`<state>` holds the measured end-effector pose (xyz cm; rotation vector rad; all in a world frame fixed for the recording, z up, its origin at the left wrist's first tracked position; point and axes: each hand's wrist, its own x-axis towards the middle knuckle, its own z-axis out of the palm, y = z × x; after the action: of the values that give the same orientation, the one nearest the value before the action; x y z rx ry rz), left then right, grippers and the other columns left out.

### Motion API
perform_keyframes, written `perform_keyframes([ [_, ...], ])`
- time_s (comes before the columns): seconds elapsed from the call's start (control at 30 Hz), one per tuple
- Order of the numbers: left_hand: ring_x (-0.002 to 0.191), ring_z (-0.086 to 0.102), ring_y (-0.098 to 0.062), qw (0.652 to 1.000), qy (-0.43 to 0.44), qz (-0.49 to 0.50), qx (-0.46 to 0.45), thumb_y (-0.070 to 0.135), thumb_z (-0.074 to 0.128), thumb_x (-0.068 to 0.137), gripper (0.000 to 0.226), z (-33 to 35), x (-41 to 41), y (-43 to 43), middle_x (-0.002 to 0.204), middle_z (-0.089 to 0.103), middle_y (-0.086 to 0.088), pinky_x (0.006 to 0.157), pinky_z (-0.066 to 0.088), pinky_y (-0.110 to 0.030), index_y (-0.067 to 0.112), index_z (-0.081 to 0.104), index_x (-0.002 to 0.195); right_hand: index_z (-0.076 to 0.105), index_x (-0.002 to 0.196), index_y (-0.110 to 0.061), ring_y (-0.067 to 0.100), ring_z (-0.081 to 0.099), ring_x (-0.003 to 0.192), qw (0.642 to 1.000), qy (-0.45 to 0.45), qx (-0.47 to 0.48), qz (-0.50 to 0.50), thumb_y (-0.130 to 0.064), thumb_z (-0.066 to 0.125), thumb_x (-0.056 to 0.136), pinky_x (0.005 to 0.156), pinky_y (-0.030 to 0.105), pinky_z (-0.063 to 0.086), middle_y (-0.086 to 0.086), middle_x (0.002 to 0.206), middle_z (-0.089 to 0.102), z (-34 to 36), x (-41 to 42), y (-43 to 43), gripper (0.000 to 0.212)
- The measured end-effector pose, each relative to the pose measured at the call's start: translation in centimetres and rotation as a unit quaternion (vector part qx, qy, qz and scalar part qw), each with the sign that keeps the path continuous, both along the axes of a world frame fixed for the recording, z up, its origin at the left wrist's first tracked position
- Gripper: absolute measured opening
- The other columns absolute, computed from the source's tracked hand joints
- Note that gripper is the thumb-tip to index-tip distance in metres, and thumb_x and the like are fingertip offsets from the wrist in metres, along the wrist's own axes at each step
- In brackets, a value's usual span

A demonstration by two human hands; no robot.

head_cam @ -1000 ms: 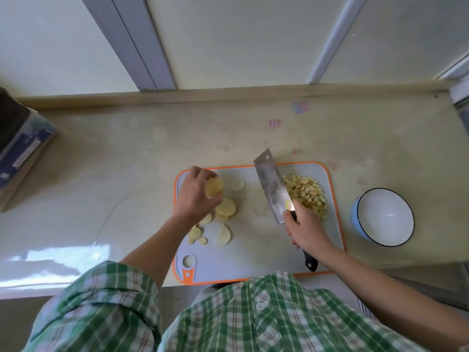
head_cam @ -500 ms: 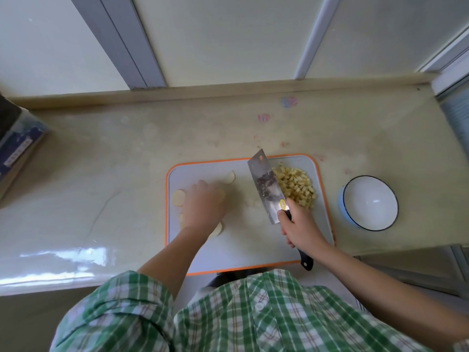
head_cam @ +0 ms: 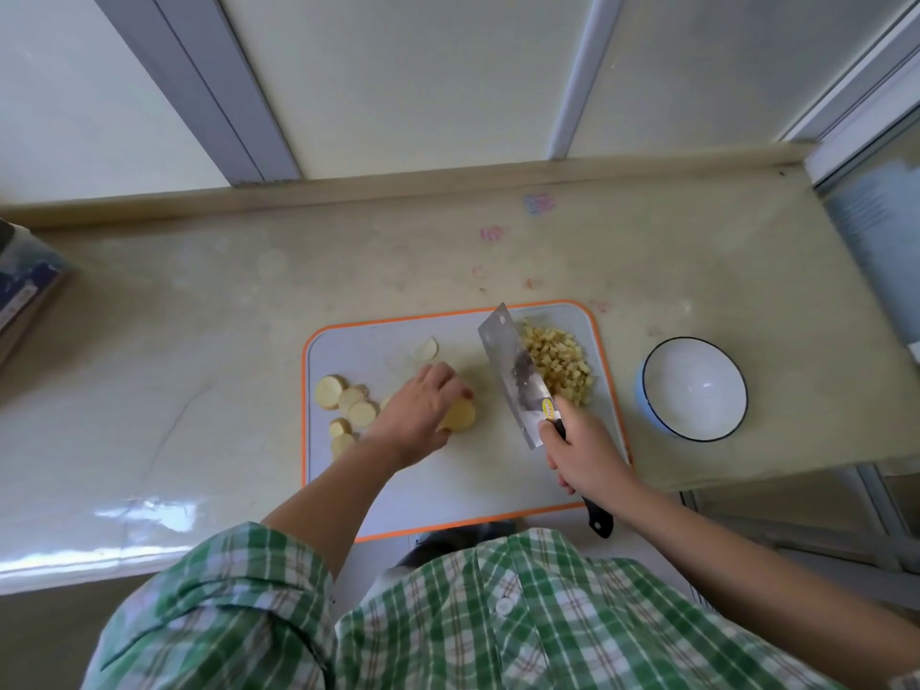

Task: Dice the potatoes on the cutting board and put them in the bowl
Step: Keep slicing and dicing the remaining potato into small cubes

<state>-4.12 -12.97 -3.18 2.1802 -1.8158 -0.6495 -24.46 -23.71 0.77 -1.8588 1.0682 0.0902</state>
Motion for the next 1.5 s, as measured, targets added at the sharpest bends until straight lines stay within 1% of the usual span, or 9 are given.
perform_keyframes([
  [0.1, 0.108, 0.046, -0.028, 1.0, 0.001, -0.025, 0.007, -0.002, 0.067, 0.069, 0.055, -0.4, -1.5, -0.5, 0.118, 0.049, -0.01, 0.089, 0.044, -0.037, 0.013, 0.057, 0.122, 0.048, 0.103, -0.001, 0.029, 0.05, 0.046, 0.997, 0.03, -0.057, 0.037, -0.017, 0.042, 0.099, 0.044, 0.042, 0.04, 0.019, 0.065, 0.056, -0.4, -0.9, -0.1, 0.018],
  [0.2, 0.107, 0.047, -0.032, 0.999, 0.002, 0.039, -0.008, -0.001, 0.066, 0.069, 0.061, -0.9, -2.3, -0.1, 0.12, 0.049, -0.012, 0.09, 0.046, -0.043, 0.012, 0.055, 0.127, 0.043, 0.086, -0.006, 0.033, 0.049, 0.055, 0.99, 0.047, -0.104, 0.083, -0.017, 0.043, 0.097, 0.051, 0.047, 0.036, 0.015, 0.062, 0.051, -0.8, -1.8, 0.3, 0.016],
  [0.37, 0.101, 0.051, -0.03, 0.968, 0.066, 0.242, 0.004, 0.031, 0.077, 0.071, 0.064, -0.4, -3.7, 1.5, 0.112, 0.05, -0.011, 0.085, 0.045, -0.037, 0.01, 0.052, 0.126, 0.037, 0.081, -0.013, 0.024, 0.041, 0.052, 0.977, 0.074, -0.154, 0.125, -0.018, 0.044, 0.097, 0.05, 0.037, 0.02, 0.001, 0.056, 0.04, -1.6, -2.4, 1.2, 0.018],
  [0.47, 0.095, 0.056, -0.027, 0.943, 0.092, 0.318, 0.023, 0.039, 0.078, 0.073, 0.053, -0.3, -4.6, 1.3, 0.108, 0.054, -0.007, 0.08, 0.046, -0.035, 0.012, 0.058, 0.114, 0.038, 0.087, -0.014, 0.023, 0.04, 0.051, 0.97, 0.078, -0.175, 0.147, -0.018, 0.043, 0.097, 0.049, 0.038, 0.023, 0.003, 0.057, 0.043, -1.7, -2.0, 1.6, 0.012],
  [0.67, 0.089, 0.057, -0.028, 0.923, 0.129, 0.363, 0.017, 0.023, 0.079, 0.076, 0.043, -0.7, -5.6, 0.6, 0.102, 0.056, -0.007, 0.082, 0.047, -0.038, 0.013, 0.063, 0.114, 0.05, 0.107, -0.011, 0.022, 0.041, 0.051, 0.961, 0.074, -0.196, 0.181, -0.019, 0.041, 0.098, 0.048, 0.037, 0.026, 0.004, 0.057, 0.045, -1.7, -1.8, 1.8, 0.016],
  [0.8, 0.085, 0.057, -0.024, 0.919, 0.137, 0.37, 0.0, 0.019, 0.078, 0.076, 0.043, -0.9, -6.0, 0.6, 0.101, 0.054, -0.005, 0.079, 0.045, -0.029, 0.014, 0.065, 0.117, 0.044, 0.096, -0.015, 0.023, 0.041, 0.051, 0.961, 0.067, -0.192, 0.19, -0.018, 0.042, 0.097, 0.049, 0.037, 0.027, 0.003, 0.056, 0.042, -1.6, -1.9, 1.6, 0.004],
  [1.03, 0.089, 0.058, -0.023, 0.909, 0.143, 0.392, -0.005, 0.031, 0.075, 0.078, 0.044, -0.5, -6.3, 0.5, 0.104, 0.054, -0.003, 0.081, 0.045, -0.029, 0.018, 0.063, 0.118, 0.036, 0.085, -0.017, 0.027, 0.046, 0.051, 0.964, 0.057, -0.187, 0.178, -0.017, 0.042, 0.097, 0.049, 0.044, 0.034, 0.009, 0.057, 0.047, -1.2, -1.8, 1.4, 0.013],
  [1.27, 0.073, 0.068, -0.019, 0.818, 0.22, 0.532, 0.005, 0.023, 0.075, 0.081, 0.011, -0.7, -6.1, -0.4, 0.079, 0.069, 0.003, 0.076, 0.057, -0.037, 0.021, 0.065, 0.085, 0.033, 0.077, -0.015, 0.026, 0.041, 0.05, 0.966, 0.047, -0.172, 0.19, -0.012, 0.043, 0.094, 0.049, 0.037, 0.028, 0.007, 0.056, 0.042, 0.2, -0.4, 0.7, 0.021],
  [1.5, 0.073, 0.07, -0.019, 0.782, 0.258, 0.567, 0.027, 0.023, 0.08, 0.077, 0.011, -1.4, -5.6, -0.9, 0.078, 0.071, 0.002, 0.075, 0.059, -0.038, 0.02, 0.07, 0.081, 0.038, 0.081, -0.011, 0.024, 0.043, 0.054, 0.962, 0.082, -0.154, 0.212, -0.013, 0.042, 0.093, 0.052, 0.038, 0.033, 0.007, 0.062, 0.045, 0.5, -0.6, 0.5, 0.013],
])
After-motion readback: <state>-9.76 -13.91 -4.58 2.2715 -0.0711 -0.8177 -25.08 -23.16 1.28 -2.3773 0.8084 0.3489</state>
